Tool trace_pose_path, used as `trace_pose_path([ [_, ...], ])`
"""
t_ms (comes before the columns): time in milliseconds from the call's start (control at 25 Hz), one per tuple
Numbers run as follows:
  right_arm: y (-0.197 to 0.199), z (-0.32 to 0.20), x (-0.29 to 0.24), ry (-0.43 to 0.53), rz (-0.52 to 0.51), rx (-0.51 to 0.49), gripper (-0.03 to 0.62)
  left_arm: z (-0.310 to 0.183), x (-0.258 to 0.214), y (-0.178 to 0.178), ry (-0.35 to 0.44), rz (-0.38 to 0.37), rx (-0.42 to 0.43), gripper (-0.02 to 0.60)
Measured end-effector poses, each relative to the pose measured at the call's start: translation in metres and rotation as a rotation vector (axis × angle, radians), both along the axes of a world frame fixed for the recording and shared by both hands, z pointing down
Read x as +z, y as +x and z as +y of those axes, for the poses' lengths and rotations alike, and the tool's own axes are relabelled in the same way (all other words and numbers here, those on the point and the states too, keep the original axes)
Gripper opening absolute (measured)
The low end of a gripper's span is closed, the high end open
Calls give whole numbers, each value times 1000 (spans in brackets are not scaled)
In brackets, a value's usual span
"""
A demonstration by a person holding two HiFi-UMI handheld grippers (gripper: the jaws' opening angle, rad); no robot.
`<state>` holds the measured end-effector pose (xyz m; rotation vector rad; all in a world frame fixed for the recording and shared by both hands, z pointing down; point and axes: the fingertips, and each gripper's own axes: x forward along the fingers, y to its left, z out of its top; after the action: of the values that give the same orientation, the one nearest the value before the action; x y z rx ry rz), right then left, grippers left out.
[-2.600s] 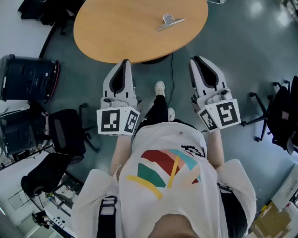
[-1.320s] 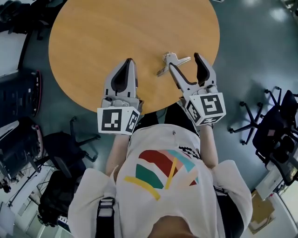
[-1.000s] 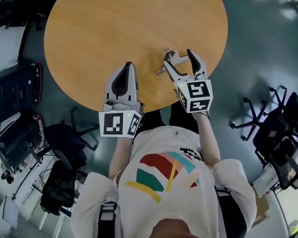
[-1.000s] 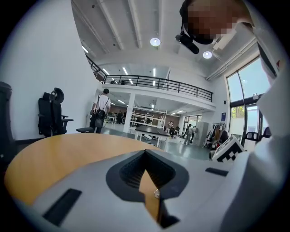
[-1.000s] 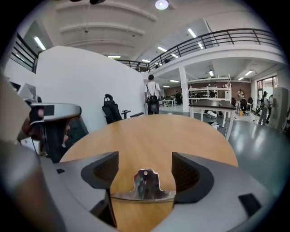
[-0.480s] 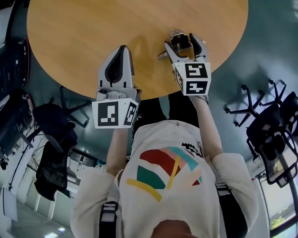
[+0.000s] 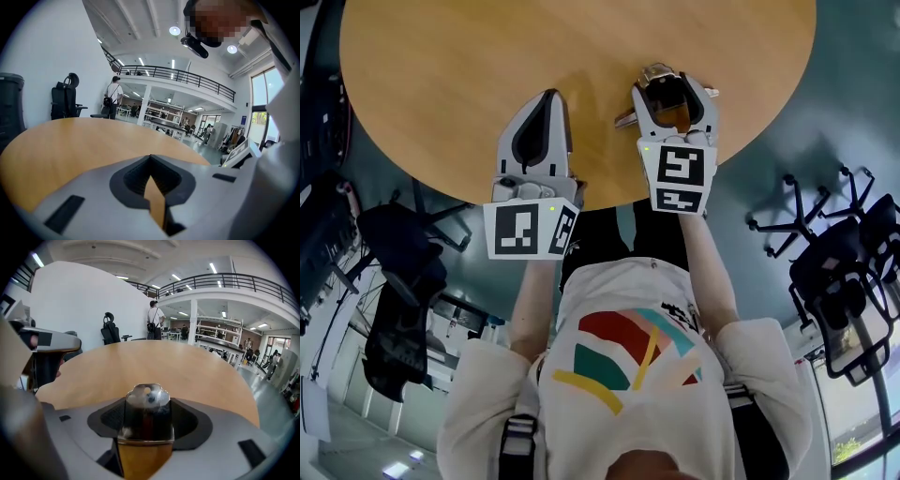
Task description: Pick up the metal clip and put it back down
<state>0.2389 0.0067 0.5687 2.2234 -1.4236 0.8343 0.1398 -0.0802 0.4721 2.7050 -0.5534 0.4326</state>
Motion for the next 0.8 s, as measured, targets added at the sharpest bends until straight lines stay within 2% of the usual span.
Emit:
trace_pose_path([
  [160, 3, 0, -17, 56, -45, -7, 298, 1, -22, 9, 34, 33, 7, 43],
  [280, 12, -10, -56, 128, -2, -8, 298, -10, -48, 10, 72, 66, -3, 43],
  [520, 34, -18, -189, 331, 123, -23, 298, -19, -138, 13, 186, 137, -42, 43],
  [680, 47, -48, -286, 519, 252, -79, 298, -51, -211, 19, 305, 257, -94, 43],
  [800, 37, -25, -344, 627, 300, -103, 298, -34, -256, 13, 352, 317, -95, 43],
])
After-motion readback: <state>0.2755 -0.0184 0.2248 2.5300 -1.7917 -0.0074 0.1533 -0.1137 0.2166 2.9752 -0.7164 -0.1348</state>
